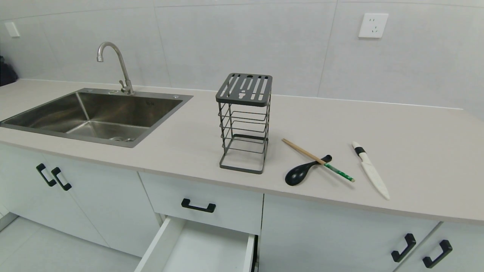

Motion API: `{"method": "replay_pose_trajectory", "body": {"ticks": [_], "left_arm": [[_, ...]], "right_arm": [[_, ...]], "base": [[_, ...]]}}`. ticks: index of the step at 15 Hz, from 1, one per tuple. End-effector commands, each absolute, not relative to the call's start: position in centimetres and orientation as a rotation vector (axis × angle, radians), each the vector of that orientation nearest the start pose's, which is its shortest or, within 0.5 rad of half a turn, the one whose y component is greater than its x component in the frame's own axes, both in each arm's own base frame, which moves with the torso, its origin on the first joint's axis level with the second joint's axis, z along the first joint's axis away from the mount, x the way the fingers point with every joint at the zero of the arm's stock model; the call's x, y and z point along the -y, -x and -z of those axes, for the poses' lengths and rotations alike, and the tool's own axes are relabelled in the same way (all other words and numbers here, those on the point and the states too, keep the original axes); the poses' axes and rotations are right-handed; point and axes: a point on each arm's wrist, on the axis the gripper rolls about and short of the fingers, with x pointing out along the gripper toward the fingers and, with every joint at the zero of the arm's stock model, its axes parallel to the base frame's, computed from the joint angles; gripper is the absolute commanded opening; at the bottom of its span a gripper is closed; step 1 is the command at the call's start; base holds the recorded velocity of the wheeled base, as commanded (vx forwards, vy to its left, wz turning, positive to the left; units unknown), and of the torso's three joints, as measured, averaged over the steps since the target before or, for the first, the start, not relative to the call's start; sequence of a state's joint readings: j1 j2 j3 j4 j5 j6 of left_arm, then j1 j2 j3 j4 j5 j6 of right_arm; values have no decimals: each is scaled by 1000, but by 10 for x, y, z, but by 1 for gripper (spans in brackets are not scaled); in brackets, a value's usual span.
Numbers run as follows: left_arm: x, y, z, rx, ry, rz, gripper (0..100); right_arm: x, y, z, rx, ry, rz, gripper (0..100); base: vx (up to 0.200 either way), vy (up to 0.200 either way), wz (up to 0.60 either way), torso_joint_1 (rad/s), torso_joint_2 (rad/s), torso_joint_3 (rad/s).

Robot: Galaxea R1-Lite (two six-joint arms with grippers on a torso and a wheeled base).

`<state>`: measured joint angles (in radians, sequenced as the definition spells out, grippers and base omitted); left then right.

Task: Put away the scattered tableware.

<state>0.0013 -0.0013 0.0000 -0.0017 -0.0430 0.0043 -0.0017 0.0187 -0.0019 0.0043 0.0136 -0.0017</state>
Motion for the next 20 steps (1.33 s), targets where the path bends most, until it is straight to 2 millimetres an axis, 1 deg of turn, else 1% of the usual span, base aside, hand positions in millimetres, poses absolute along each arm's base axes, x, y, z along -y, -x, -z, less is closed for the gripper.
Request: {"method": "replay_pose_trajectory", "body": {"ticks": [1, 7, 8, 16, 17, 19, 20], "left_arm": [[1, 23, -76, 3, -5, 41, 100], [1, 23, -76, 2, -5, 41, 100], [1, 23, -76, 2, -5, 41, 100], [1, 23, -76, 2, -3, 41, 100], [1, 23, -76, 2, -3, 41, 100], [1, 23, -76, 2, -3, 41, 100], [1, 23, -76, 2, -3, 41, 100]], "right_arm": [[0, 22, -76, -18, 1, -12, 0], [0, 22, -76, -18, 3, -11, 0], [0, 22, -76, -18, 1, -11, 100], [0, 22, -76, -20, -19, -12, 100], [0, 21, -78, 6, -28, -9, 100], [0, 23, -93, 135, -25, -12, 100], [-1, 26, -120, 208, -1, -36, 100]], "base": [[0, 0, 0, 115, -222, -90], [0, 0, 0, 38, -73, -33], [0, 0, 0, 0, 0, 0], [0, 0, 0, 0, 0, 0], [0, 0, 0, 0, 0, 0], [0, 0, 0, 0, 0, 0], [0, 0, 0, 0, 0, 0]]}}
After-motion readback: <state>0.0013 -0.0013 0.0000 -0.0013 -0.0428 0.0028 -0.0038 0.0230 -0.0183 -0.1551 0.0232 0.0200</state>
